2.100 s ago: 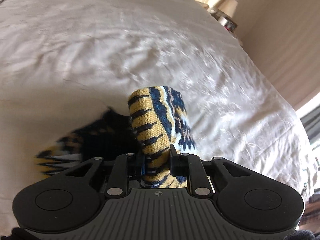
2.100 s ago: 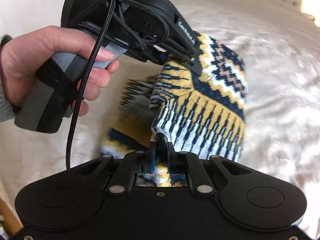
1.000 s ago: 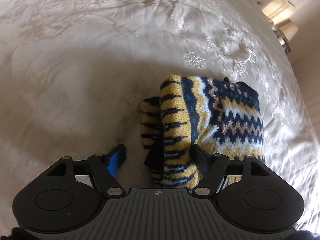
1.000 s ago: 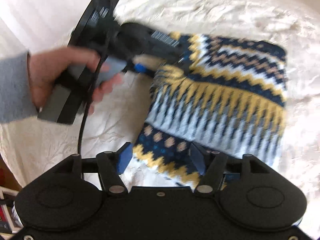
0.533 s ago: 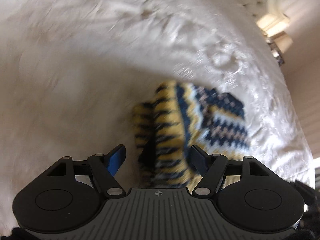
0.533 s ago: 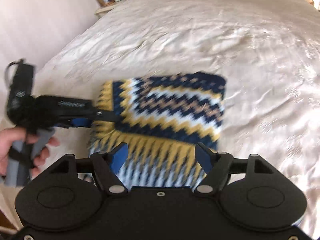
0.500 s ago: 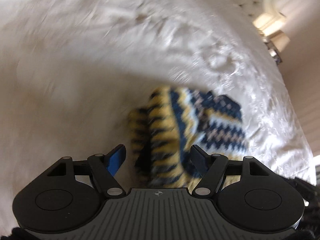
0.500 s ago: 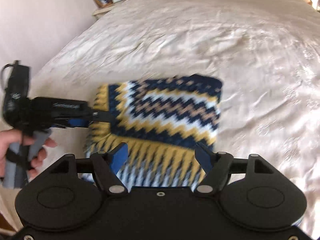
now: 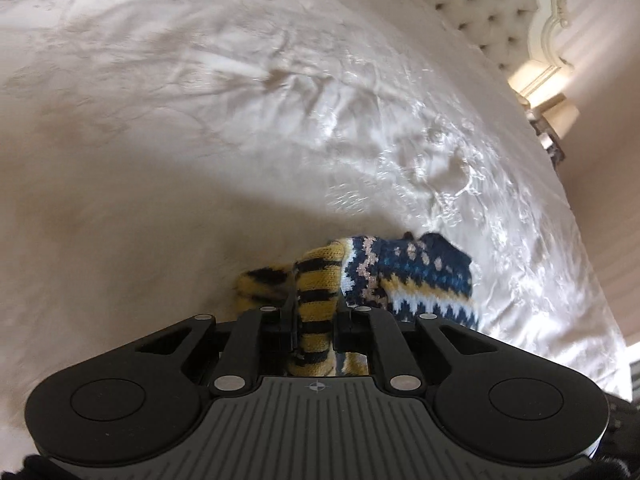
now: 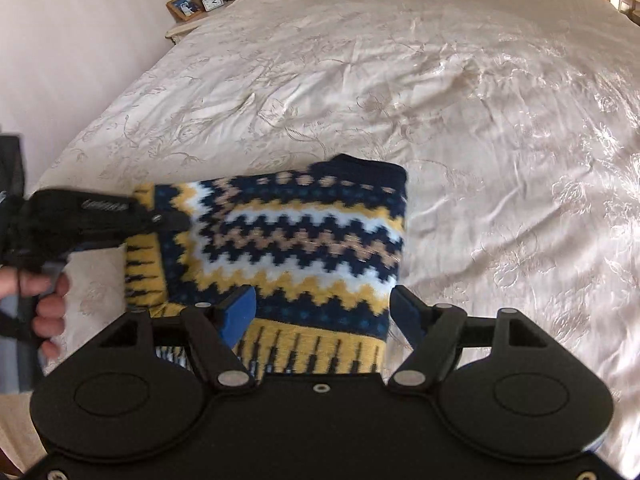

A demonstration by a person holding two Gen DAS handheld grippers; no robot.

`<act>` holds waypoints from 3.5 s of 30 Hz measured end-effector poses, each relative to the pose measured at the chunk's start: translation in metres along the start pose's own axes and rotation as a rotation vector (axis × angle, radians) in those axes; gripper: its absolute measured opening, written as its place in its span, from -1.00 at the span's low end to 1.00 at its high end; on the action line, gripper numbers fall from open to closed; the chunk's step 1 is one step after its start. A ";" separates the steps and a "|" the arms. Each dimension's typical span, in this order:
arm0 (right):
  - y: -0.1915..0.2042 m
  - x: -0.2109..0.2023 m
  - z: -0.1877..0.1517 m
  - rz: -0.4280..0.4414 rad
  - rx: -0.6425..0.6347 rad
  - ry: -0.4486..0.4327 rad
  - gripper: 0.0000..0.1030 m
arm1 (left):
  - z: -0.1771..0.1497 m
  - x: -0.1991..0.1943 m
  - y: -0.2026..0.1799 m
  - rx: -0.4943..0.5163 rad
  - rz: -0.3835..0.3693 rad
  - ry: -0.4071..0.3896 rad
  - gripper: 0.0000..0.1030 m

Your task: Fold small clothes

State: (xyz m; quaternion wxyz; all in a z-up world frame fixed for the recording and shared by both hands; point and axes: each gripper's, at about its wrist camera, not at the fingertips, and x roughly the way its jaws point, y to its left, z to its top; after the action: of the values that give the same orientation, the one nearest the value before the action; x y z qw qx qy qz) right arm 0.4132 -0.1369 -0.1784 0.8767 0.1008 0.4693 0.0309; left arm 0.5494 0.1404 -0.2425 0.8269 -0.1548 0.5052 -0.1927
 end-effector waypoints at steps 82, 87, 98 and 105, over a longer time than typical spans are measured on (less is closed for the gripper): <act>-0.019 -0.080 -0.126 0.167 0.403 0.349 -0.45 | -0.119 -0.005 -0.087 0.157 -0.136 0.283 -0.56; -0.029 -0.051 -0.127 0.171 0.401 0.345 0.08 | -0.124 0.007 -0.090 0.189 -0.052 0.249 -0.53; -0.030 -0.083 -0.122 0.207 0.300 0.235 0.64 | -0.088 -0.002 -0.096 0.254 0.073 0.232 -0.46; 0.008 -0.095 -0.096 0.165 0.054 0.072 0.63 | -0.104 -0.066 -0.086 0.176 0.136 0.064 -0.41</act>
State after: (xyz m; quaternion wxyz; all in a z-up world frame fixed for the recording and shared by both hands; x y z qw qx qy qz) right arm 0.2808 -0.1289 -0.1508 0.8508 0.1616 0.4911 0.0939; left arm 0.4148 0.0903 -0.1983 0.8320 -0.0407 0.5216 -0.1846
